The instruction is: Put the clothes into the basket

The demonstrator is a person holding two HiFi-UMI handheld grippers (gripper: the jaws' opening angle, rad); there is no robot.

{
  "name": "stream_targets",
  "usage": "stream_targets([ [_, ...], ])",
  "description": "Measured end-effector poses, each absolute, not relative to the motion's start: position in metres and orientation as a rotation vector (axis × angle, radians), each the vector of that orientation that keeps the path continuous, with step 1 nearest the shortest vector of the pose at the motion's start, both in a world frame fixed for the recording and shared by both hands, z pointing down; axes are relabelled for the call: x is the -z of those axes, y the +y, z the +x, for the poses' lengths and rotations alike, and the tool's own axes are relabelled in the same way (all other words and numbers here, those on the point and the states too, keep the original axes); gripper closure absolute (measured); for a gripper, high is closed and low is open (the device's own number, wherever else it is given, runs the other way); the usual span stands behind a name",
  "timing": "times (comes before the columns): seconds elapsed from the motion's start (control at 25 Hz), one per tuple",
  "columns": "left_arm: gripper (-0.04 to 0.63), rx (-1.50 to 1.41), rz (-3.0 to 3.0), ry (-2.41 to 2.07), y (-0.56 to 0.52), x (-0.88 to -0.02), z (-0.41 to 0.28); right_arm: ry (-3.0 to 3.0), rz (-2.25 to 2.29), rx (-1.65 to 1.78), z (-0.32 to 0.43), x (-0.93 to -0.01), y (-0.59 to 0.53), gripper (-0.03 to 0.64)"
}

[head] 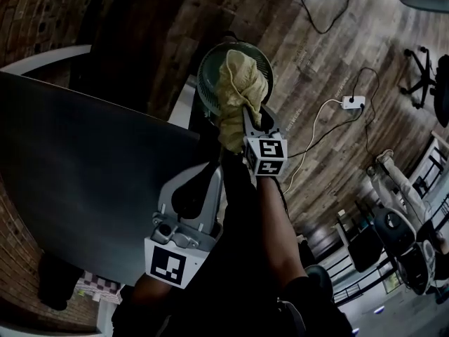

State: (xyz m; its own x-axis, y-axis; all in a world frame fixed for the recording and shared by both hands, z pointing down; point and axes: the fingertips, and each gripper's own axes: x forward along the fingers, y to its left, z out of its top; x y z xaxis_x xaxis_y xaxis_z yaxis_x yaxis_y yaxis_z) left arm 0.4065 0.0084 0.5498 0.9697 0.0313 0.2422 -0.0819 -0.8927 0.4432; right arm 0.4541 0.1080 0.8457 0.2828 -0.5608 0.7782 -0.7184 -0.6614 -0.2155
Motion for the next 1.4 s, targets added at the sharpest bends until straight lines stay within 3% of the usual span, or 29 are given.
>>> stream_targets([
  [0.32,0.594,-0.359,2.617,-0.010,0.013,-0.561,0.405,-1.068,2.373,-1.476,0.460,-0.917,0.108,0.494],
  [0.52,0.594,-0.383,2.584,-0.012,0.014,-0.574,0.403,-1.015,2.272,-1.540,0.459,-0.959,0.114,0.449],
  [0.92,0.594,-0.387,2.564,-0.016,0.010,-0.580,0.406,-0.976,2.253,-1.596,0.469,-0.971,0.104,0.451],
  [1.12,0.594,-0.353,2.577,-0.023,0.012,-0.571,0.404,-0.980,2.309,-1.570,0.472,-0.953,0.103,0.566],
  [1.4,0.594,-0.295,2.591,-0.081,0.030,-0.536,0.396,-1.072,2.312,-1.522,0.464,-0.896,0.110,0.611],
])
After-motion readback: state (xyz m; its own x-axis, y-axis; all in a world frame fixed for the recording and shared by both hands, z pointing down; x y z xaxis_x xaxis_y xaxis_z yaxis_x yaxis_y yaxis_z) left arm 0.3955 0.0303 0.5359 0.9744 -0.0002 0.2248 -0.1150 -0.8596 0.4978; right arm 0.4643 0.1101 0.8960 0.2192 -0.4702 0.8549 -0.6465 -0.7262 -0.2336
